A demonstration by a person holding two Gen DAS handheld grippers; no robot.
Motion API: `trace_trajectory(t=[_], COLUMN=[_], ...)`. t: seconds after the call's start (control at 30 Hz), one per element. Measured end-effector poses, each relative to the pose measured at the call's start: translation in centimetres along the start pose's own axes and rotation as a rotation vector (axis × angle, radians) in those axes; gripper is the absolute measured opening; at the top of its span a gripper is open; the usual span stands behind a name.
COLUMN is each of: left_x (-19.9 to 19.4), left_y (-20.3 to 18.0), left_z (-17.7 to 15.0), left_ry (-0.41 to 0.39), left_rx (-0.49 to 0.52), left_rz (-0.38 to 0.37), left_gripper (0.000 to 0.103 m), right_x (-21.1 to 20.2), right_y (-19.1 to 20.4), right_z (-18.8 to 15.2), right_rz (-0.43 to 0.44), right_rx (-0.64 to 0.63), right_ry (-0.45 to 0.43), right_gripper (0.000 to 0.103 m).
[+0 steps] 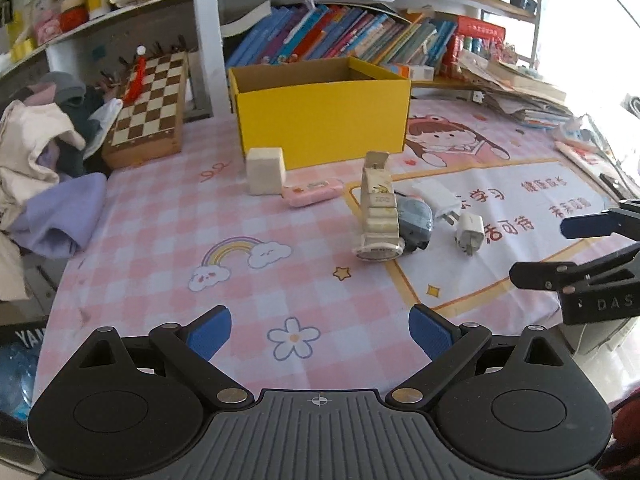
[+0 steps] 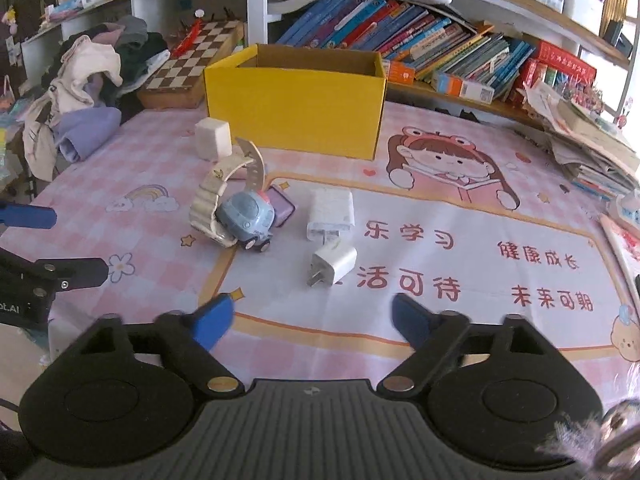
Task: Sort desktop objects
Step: 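Grasp the beige-strap watch with the left gripper while the right gripper grasps a small white charger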
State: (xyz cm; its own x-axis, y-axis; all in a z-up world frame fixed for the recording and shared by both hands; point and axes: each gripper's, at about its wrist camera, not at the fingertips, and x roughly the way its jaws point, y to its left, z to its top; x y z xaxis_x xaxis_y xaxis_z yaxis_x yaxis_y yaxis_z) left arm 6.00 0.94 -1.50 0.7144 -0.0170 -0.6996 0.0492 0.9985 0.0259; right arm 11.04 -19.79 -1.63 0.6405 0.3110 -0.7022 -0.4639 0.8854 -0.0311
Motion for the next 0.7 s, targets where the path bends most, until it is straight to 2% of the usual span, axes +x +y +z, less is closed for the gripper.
trace_trajectory(t=[0.57,0.7], left_x=[2.4,3.2], left_y=[-0.9,-1.0], left_z=[1.9,2.5], left_ry=[-0.010,-0.013], left_rx=[0.036,0.033], left_rz=[-0.014,-0.025], left_gripper=[0.096,0.093], right_x=[2.7,3.3], right_y=[-1.3,-1.6], right_z=[2.0,2.7], right_rz=[0.017,0.023], right_rx=[-0.040,-0.068], right_ry=[0.029,0.029], right_gripper=[0.077,0.077])
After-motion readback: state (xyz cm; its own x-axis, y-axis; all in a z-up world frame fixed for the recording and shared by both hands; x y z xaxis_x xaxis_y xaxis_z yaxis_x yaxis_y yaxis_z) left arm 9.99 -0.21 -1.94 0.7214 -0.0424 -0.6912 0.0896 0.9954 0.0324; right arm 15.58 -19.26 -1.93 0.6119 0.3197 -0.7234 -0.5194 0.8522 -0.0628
